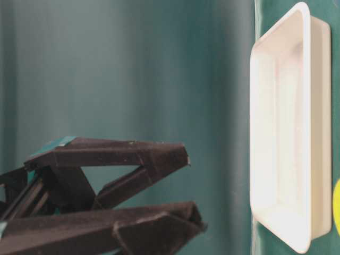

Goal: Pick up the tape from a random location and place it into the white case.
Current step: 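Move the left gripper over the red tape roll, then lower the left gripper into the red roll's hole and close on its rim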

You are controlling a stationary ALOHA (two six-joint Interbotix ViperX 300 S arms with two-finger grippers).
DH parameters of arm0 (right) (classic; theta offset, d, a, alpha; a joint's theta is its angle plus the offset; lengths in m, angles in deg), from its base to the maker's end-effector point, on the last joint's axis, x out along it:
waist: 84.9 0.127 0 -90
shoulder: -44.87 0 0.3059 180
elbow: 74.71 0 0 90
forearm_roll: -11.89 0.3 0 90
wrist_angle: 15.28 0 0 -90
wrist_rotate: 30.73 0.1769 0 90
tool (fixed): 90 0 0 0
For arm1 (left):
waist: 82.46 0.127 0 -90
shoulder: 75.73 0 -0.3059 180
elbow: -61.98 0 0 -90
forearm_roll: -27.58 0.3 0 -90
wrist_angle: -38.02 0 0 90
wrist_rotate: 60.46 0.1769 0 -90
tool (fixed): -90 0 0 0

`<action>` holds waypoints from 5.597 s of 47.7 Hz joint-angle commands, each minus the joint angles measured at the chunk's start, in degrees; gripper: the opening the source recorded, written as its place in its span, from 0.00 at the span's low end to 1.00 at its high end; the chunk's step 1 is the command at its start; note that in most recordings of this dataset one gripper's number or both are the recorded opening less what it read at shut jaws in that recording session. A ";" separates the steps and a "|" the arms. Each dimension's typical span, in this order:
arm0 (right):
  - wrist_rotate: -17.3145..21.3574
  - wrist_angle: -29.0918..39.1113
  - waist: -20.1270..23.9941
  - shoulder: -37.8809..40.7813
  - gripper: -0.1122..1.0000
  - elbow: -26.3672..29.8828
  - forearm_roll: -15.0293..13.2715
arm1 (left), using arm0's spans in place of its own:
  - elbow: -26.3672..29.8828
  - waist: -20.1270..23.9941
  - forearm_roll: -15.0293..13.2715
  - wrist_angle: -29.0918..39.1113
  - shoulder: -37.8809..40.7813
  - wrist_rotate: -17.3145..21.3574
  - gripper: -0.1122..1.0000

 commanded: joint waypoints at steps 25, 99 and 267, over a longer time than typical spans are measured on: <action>0.00 -0.18 0.00 0.44 0.93 1.67 0.00 | 1.23 -0.35 0.26 -0.79 -1.05 0.09 0.99; -0.18 0.09 0.00 1.67 0.93 1.49 -0.35 | -13.18 -2.02 0.26 -25.75 5.45 0.35 0.99; -0.09 3.08 0.00 3.16 0.93 1.58 -0.44 | -0.79 -2.64 0.35 -9.23 -9.40 4.04 0.32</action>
